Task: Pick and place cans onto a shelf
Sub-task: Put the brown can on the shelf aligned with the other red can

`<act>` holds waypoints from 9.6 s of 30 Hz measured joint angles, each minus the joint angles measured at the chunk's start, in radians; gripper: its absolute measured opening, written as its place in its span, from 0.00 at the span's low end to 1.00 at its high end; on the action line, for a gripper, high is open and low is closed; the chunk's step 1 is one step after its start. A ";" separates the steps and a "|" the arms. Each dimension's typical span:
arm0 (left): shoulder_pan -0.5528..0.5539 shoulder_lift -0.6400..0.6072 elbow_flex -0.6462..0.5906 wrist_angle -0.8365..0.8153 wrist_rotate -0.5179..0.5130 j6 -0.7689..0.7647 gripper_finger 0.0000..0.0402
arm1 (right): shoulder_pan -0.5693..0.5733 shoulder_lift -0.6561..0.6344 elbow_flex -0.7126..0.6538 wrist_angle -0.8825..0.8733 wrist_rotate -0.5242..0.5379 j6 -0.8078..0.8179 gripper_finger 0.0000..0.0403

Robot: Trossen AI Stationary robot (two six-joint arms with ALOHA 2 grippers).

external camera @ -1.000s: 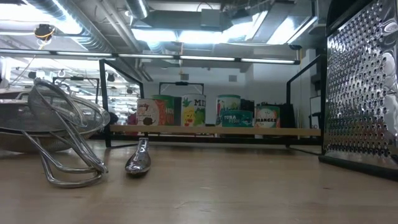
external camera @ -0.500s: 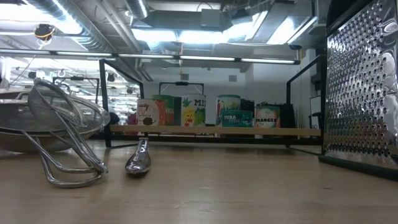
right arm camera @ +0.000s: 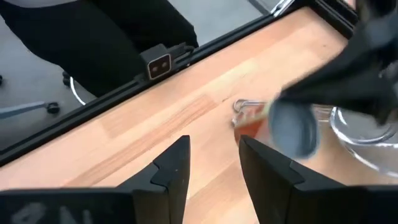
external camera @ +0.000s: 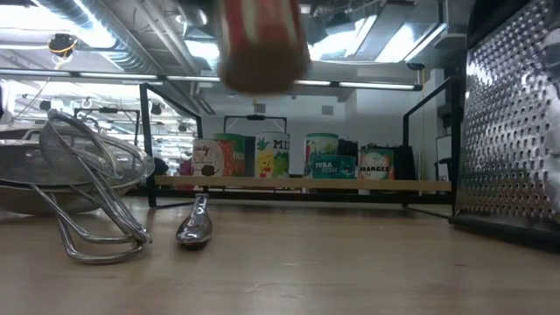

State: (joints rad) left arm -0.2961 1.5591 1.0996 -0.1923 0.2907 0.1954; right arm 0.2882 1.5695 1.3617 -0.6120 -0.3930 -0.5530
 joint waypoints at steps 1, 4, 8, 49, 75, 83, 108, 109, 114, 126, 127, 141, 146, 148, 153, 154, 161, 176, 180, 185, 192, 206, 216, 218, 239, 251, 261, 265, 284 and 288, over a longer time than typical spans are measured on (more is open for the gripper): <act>0.010 0.020 0.000 0.004 -0.010 0.000 0.00 | 0.000 -0.006 0.000 -0.013 0.001 0.000 0.36; 0.039 0.080 0.000 0.025 -0.022 0.001 0.00 | 0.000 -0.011 0.000 -0.028 0.007 0.000 0.36; 0.068 0.153 0.000 0.034 -0.038 0.009 0.00 | 0.000 -0.011 0.000 -0.029 0.007 -0.001 0.36; -0.008 0.034 -0.001 -0.066 -0.247 0.065 0.19 | -0.003 -0.009 0.000 0.108 0.010 -0.007 0.36; -0.238 -0.220 0.000 -0.348 -0.562 -0.220 0.19 | -0.166 0.320 -0.001 0.320 0.174 0.338 0.36; -0.237 -0.220 -0.001 -0.349 -0.563 -0.220 0.18 | -0.174 0.403 -0.001 0.301 0.172 0.338 0.36; -0.237 -0.219 0.000 -0.346 -0.563 -0.220 0.18 | -0.174 0.422 0.000 0.254 0.194 0.398 0.10; -0.237 -0.219 0.000 -0.347 -0.563 -0.219 0.18 | -0.174 0.422 0.000 0.253 0.215 0.425 0.07; -0.237 -0.219 0.000 -0.346 -0.563 -0.219 0.18 | -0.174 0.421 0.000 0.246 0.309 0.602 0.03; -0.237 -0.219 0.000 -0.346 -0.563 -0.219 0.18 | -0.114 0.415 0.000 0.216 0.562 1.078 0.02; -0.237 -0.219 0.000 -0.346 -0.563 -0.219 0.18 | -0.105 0.415 0.000 0.203 0.590 1.111 0.02; -0.237 -0.219 -0.001 -0.346 -0.563 -0.219 0.18 | -0.040 0.415 0.000 0.163 0.741 1.228 0.06; -0.237 -0.219 0.000 -0.346 -0.563 -0.219 0.18 | -0.039 0.415 0.000 0.165 0.740 1.228 0.14; -0.237 -0.219 0.000 -0.346 -0.563 -0.219 0.18 | -0.039 0.415 0.000 0.166 0.740 1.228 0.17; -0.237 -0.219 -0.001 -0.346 -0.563 -0.219 0.18 | -0.039 0.415 0.000 0.169 0.740 1.225 0.23; -0.237 -0.219 0.000 -0.346 -0.563 -0.219 0.18 | -0.039 0.415 0.000 0.170 0.740 1.220 0.23; -0.237 -0.219 0.000 -0.346 -0.563 -0.219 0.18 | -0.041 0.378 -0.001 0.174 0.737 1.093 0.24; -0.237 -0.219 0.000 -0.346 -0.563 -0.219 0.18 | -0.040 0.267 0.000 0.168 0.355 0.329 0.23; -0.237 -0.219 0.000 -0.345 -0.563 -0.219 0.18 | -0.043 0.287 -0.001 0.150 0.347 0.189 0.23; -0.236 -0.219 0.000 -0.337 -0.563 -0.219 0.18 | -0.062 0.306 -0.001 0.138 0.347 0.130 0.23; -0.236 -0.219 0.000 -0.336 -0.563 -0.220 0.18 | -0.086 0.327 -0.001 0.132 0.347 0.105 0.23; -0.236 -0.219 0.000 -0.332 -0.563 -0.220 0.18 | -0.102 0.397 0.000 0.125 0.348 0.103 0.23; -0.252 -0.227 -0.001 -0.318 -0.738 -0.291 0.18 | -0.101 0.403 0.001 0.147 0.345 0.104 0.03; -0.272 -0.249 -0.001 -0.318 -0.795 -0.293 0.18 | -0.101 0.403 0.001 0.151 0.345 0.106 0.03; -0.511 -0.427 -0.352 -0.049 -0.992 -0.456 0.18 | -0.160 0.402 0.346 -0.104 0.462 0.305 0.03; -0.507 -0.426 -0.439 0.080 -1.007 -0.455 0.18 | -0.319 0.401 0.351 -0.120 0.497 0.480 0.03; -0.507 -0.426 -0.439 0.082 -1.007 -0.455 0.18 | -0.343 0.449 0.351 -0.128 0.477 0.500 0.03; -0.507 -0.426 -0.439 0.082 -1.007 -0.455 0.18 | -0.342 0.463 0.351 -0.126 0.476 0.500 0.03; -0.507 -0.426 -0.439 0.082 -1.007 -0.451 0.18 | -0.343 0.489 0.351 -0.144 0.470 0.499 0.08; -0.507 -0.426 -0.439 0.082 -1.007 -0.451 0.18 | -0.343 0.489 0.351 -0.145 0.469 0.499 0.14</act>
State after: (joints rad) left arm -0.8028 1.1332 0.6609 -0.1106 -0.7164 -0.2554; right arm -0.0551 2.0583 1.7126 -0.7566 0.0765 -0.0536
